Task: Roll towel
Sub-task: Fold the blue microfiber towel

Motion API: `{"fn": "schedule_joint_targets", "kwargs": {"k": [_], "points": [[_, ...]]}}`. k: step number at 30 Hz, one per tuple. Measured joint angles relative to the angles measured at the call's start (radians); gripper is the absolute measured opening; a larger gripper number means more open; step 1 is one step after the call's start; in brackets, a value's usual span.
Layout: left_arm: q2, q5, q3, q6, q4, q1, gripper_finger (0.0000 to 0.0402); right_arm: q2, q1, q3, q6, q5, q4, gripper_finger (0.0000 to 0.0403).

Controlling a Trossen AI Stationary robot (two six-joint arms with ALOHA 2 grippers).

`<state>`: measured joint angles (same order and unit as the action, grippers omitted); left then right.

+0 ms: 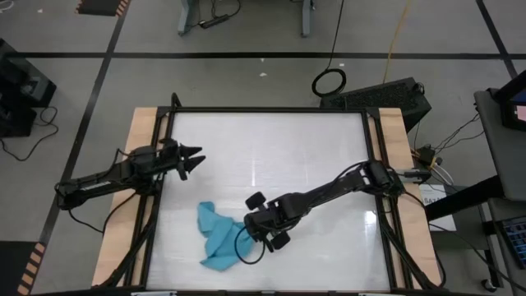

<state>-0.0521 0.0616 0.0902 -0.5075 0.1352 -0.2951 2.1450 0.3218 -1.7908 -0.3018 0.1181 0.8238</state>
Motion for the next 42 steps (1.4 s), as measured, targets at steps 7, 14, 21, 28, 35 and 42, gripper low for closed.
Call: {"fn": "schedule_joint_targets", "kwargs": {"k": [7, 14, 21, 28, 35, 42], "points": [[-0.002, 0.032, 0.002, 0.025, -0.138, 0.0, 0.0279, -0.011, 0.0, 0.0, 0.054, 0.017, 0.083, 0.0], [-0.016, 0.029, 0.004, 0.077, -0.148, 0.0, 0.0279, -0.011, -0.001, 0.0, 0.068, 0.017, 0.112, 0.0], [-0.069, -0.053, 0.005, 0.047, -0.106, 0.001, 0.0279, -0.011, -0.002, 0.0, 0.076, 0.018, 0.142, 0.0], [-0.162, -0.243, 0.005, 0.049, -0.14, 0.039, 0.0279, -0.01, -0.005, 0.0, 0.081, 0.018, 0.169, 0.0], [-0.344, -0.257, 0.005, 0.049, -0.369, 0.245, 0.0279, -0.01, -0.017, 0.0, 0.085, 0.019, 0.184, 0.0], [-0.637, -0.088, 0.099, 0.154, -0.488, 0.453, 0.0279, -0.01, -0.039, 0.0, 0.086, 0.018, 0.185, 0.0]]}}
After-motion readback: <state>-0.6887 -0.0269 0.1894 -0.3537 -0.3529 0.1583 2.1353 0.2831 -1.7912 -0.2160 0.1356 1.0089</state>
